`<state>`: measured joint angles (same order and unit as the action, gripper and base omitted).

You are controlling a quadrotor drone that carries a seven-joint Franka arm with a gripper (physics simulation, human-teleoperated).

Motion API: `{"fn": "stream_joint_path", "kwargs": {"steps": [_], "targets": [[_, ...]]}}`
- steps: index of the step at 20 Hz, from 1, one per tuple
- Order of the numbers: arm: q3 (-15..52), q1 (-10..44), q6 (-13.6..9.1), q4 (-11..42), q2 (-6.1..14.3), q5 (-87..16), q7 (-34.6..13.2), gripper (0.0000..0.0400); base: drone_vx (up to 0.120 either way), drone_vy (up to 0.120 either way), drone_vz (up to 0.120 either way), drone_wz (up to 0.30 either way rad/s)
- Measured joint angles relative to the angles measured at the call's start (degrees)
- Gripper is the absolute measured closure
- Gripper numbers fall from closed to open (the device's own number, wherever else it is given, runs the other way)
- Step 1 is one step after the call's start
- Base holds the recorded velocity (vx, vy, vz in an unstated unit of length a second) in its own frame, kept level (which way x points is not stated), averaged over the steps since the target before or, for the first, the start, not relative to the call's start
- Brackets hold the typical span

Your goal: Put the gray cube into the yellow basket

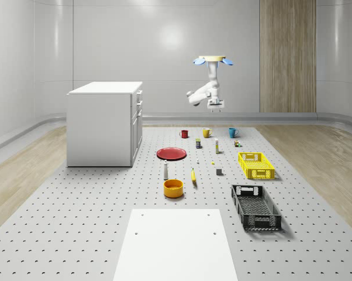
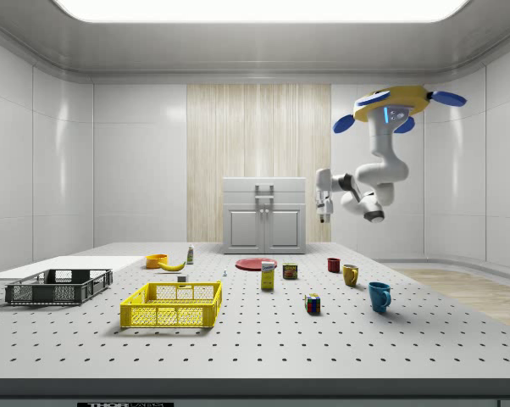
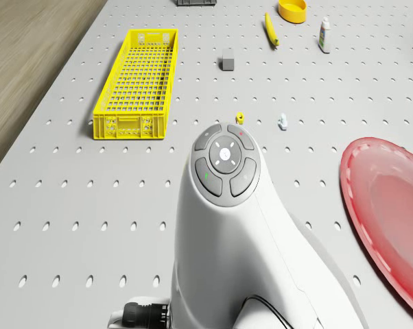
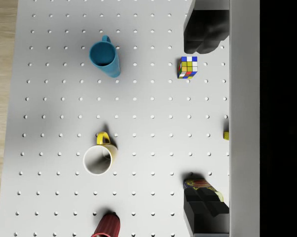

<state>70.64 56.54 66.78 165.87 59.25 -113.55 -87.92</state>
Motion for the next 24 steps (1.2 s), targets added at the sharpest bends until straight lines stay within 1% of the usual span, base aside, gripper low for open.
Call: {"fn": "stream_joint_path", "kwargs": {"steps": [2, 8, 24], "targets": [[0.6, 1.0, 0.0, 0.0, 0.8, -0.1, -0.7, 0.0000, 0.120, 0.000, -0.120, 0.000], [1.7, 3.0, 0.9, 0.0, 2.9, 0.3, -2.2, 0.0000, 0.120, -0.107, -0.120, 0.000], [3.6, 5.2, 4.8, -0.3, 7.7, 2.7, -4.2, 0.0000, 0.120, 0.000, -0.002, 0.000]]}}
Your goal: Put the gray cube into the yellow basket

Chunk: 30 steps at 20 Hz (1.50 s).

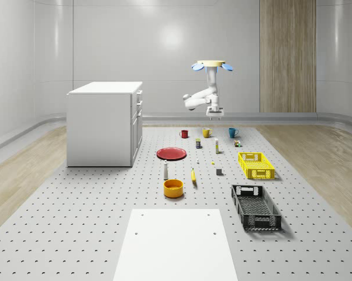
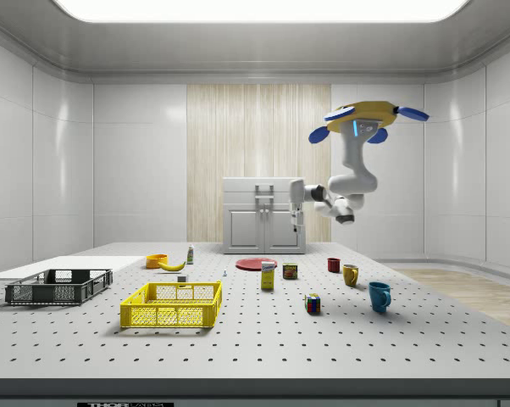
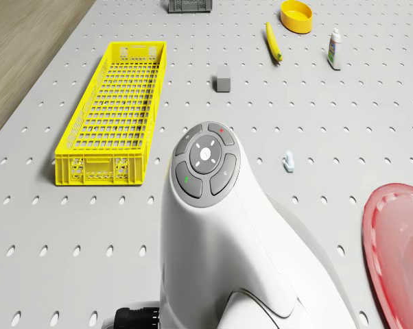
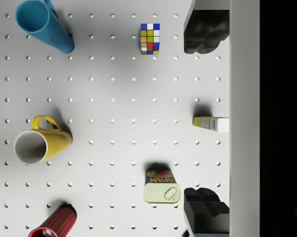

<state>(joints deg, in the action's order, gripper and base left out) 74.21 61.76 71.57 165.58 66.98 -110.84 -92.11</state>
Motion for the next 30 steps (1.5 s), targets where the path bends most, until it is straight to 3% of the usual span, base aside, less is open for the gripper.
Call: {"fn": "stream_joint_path", "kwargs": {"steps": [18, 24, 30], "targets": [[1.4, 1.5, 4.3, -0.3, 4.7, 2.4, -1.4, 0.0000, 0.120, 0.000, 0.000, 0.000], [1.7, 1.9, 5.7, -0.4, 6.1, 3.1, -1.8, 0.0000, 0.120, -0.107, 0.000, 0.000], [2.0, 2.3, 6.9, -0.5, 7.5, 3.7, -2.1, 0.0000, 0.120, -0.007, -0.027, 0.000]]}}
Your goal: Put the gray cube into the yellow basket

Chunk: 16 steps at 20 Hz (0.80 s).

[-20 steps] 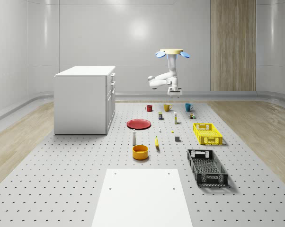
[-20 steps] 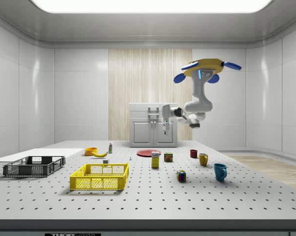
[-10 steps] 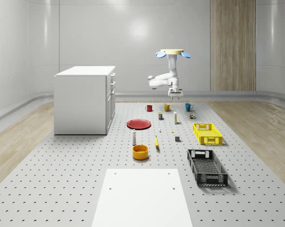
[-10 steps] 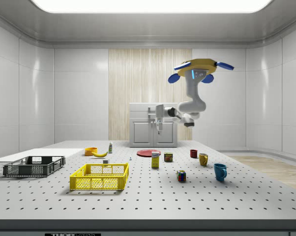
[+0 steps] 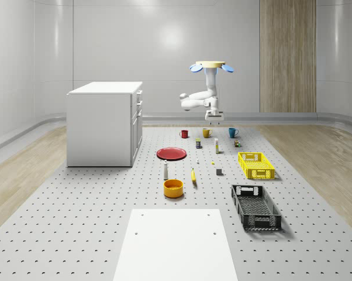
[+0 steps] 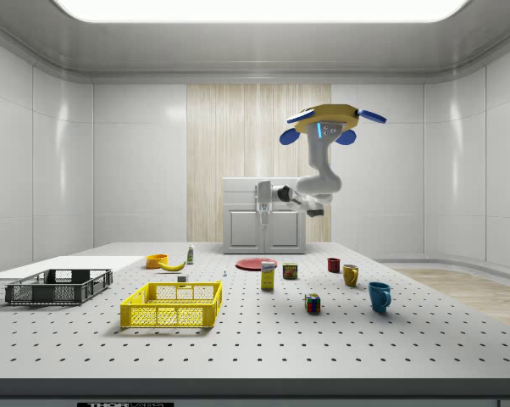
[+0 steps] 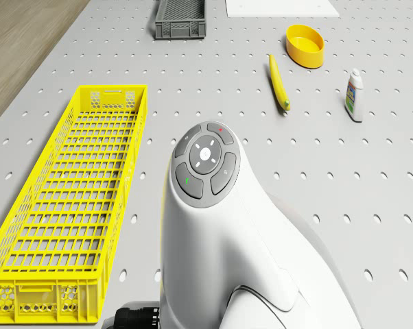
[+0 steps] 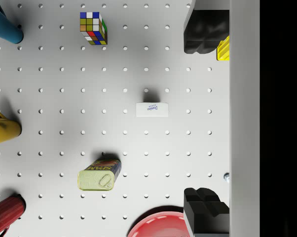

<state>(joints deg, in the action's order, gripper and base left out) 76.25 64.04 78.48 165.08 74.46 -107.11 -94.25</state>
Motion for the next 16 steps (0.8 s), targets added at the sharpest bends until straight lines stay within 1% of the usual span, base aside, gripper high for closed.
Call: {"fn": "stream_joint_path", "kwargs": {"steps": [1, 2, 16], "targets": [[0.1, 0.1, 0.2, 0.0, 0.2, 0.1, -0.1, 0.0000, 0.120, 0.000, -0.120, 0.000], [0.1, 0.1, 0.4, 0.0, 0.4, 0.2, -0.1, 0.0000, 0.120, 0.000, -0.040, 0.000], [0.7, 0.8, 3.0, -0.2, 3.2, 1.5, -0.8, 0.0000, 0.120, 0.000, 0.000, 0.000]]}}
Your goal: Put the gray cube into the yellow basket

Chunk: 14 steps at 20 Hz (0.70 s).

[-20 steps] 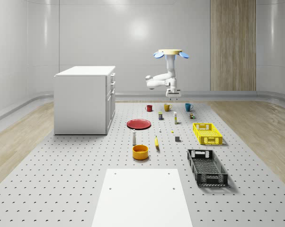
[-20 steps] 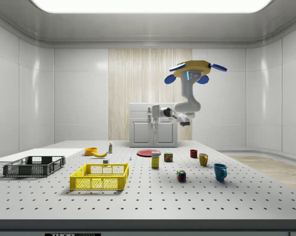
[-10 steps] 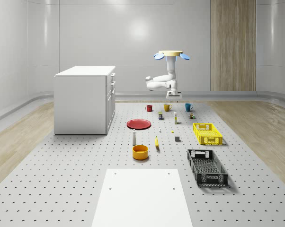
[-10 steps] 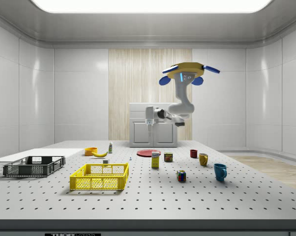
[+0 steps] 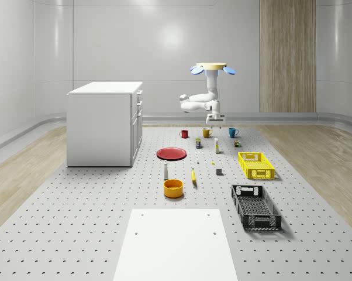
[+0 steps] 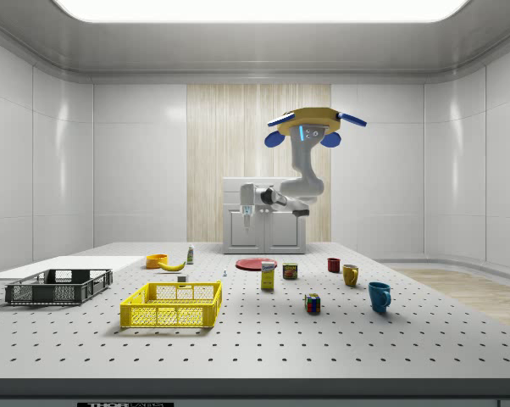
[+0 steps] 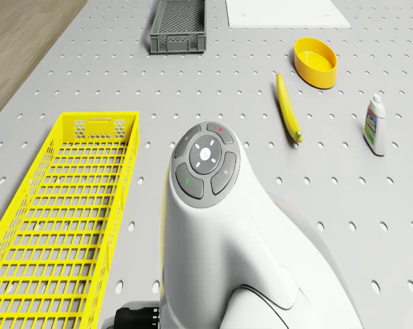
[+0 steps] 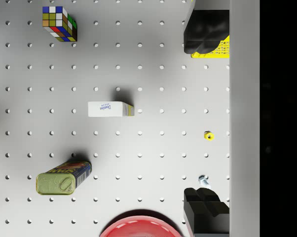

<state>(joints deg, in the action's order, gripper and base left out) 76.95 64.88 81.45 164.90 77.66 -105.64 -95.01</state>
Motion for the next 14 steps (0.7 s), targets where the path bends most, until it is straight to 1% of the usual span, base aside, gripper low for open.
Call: {"fn": "stream_joint_path", "kwargs": {"steps": [14], "targets": [[0.5, 0.6, 2.2, -0.1, 2.4, 1.0, -0.5, 0.0000, 0.120, 0.000, 0.000, 0.000]]}}
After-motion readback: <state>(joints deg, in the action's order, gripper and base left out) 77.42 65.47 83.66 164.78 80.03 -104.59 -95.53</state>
